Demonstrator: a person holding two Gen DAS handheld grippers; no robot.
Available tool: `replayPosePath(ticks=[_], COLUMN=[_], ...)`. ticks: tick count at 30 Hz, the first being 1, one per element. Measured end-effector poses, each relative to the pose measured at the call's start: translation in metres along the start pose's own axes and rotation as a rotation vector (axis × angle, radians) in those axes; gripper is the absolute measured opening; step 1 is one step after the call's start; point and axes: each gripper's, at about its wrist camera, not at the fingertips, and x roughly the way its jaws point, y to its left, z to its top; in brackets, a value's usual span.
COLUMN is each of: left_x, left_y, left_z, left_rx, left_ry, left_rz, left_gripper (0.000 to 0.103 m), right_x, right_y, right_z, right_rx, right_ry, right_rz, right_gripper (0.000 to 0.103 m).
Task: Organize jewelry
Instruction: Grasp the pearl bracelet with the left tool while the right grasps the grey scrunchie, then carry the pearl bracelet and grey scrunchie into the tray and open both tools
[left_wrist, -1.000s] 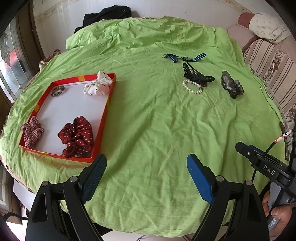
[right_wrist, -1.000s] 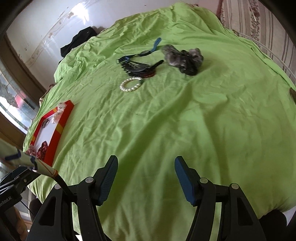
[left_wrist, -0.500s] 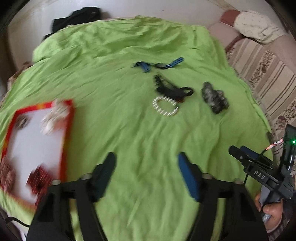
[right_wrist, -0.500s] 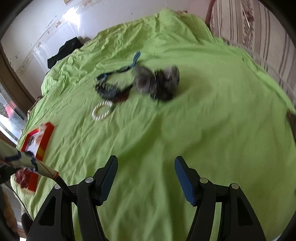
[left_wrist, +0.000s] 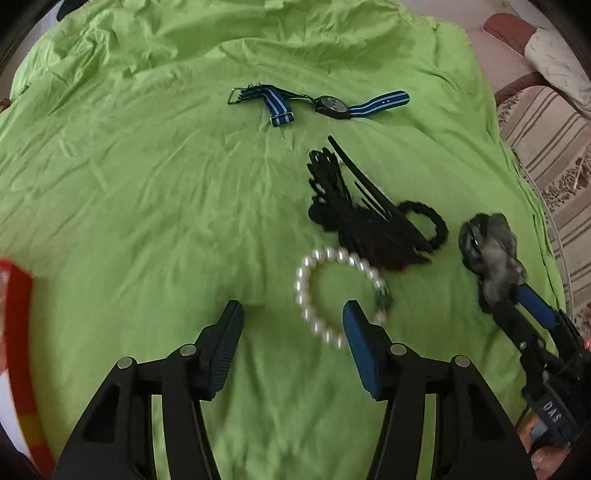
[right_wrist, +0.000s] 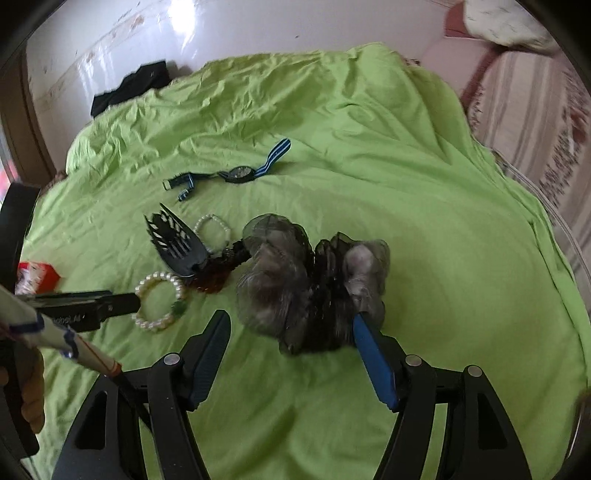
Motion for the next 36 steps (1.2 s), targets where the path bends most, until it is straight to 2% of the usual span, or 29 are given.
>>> replayPosePath(ticks=[3, 4, 5, 6, 7, 8, 9, 10, 16, 24, 28, 32, 34, 36], left_x=[0.006, 0.009, 0.012, 0.015, 0.017, 0.017, 0.017, 0.015, -0.024, -0.119, -0.169, -0.209, -0.227, -0.243], left_y=[-0.009, -0.014, -0.017, -0.022, -0.028, -0.032, -0.035, -0.037, -0.041, -0.037, -0.011, 0.023, 0.041, 0.065], left_z=[0.006, 0.007, 0.008, 0.008, 0.007, 0.006, 0.005, 0.004, -0.008, -0.037, -0.056, -0.072, -0.08, -0.089], left_rx=[0.026, 0.038, 0.048, 0.063, 0.087, 0.106, 0.119, 0.123, 0.119, 0.122, 0.095, 0.056, 0.041, 0.026], left_ry=[-0.002, 0.004, 0.011, 0.017, 0.013, 0.009, 0.014, 0.016, -0.015, -0.115, -0.162, -0.204, -0.221, -0.239], left_rz=[-0.016, -0.021, -0.018, 0.001, 0.031, 0.037, 0.033, 0.031, -0.004, -0.08, -0.101, -0.095, -0.08, -0.035], left_gripper=[0.055, 0.049, 0.038, 0.033, 0.024, 0.011, 0.009, 0.009, 0.009, 0.009, 0.009, 0.009, 0.009, 0.009], right_x=[0.016, 0.022, 0.025, 0.027, 0.031, 0.032, 0.031, 0.025, -0.018, -0.078, -0.102, -0.119, -0.124, -0.126], right_y=[0.004, 0.006, 0.007, 0.007, 0.007, 0.005, 0.002, -0.003, -0.013, -0.005, 0.01, 0.032, 0.048, 0.063], right_z=[0.002, 0.002, 0.001, 0.0, -0.001, -0.001, -0.001, -0.002, -0.002, -0.013, -0.021, -0.027, -0.03, -0.031], right_rx=[-0.045, -0.065, -0.077, -0.084, -0.088, -0.08, -0.065, -0.042, 0.036, 0.165, 0.188, 0.153, 0.126, 0.098], right_ry=[0.018, 0.021, 0.025, 0.028, 0.043, 0.055, 0.056, 0.052, 0.025, 0.026, 0.029, 0.027, 0.035, 0.041], right_rz=[-0.033, -0.054, -0.077, -0.094, -0.118, -0.117, -0.105, -0.088, 0.012, 0.221, 0.279, 0.287, 0.302, 0.313], right_gripper=[0.073, 0.073, 0.067, 0.057, 0.031, 0.026, 0.024, 0.018, 0.016, 0.016, 0.016, 0.016, 0.016, 0.016])
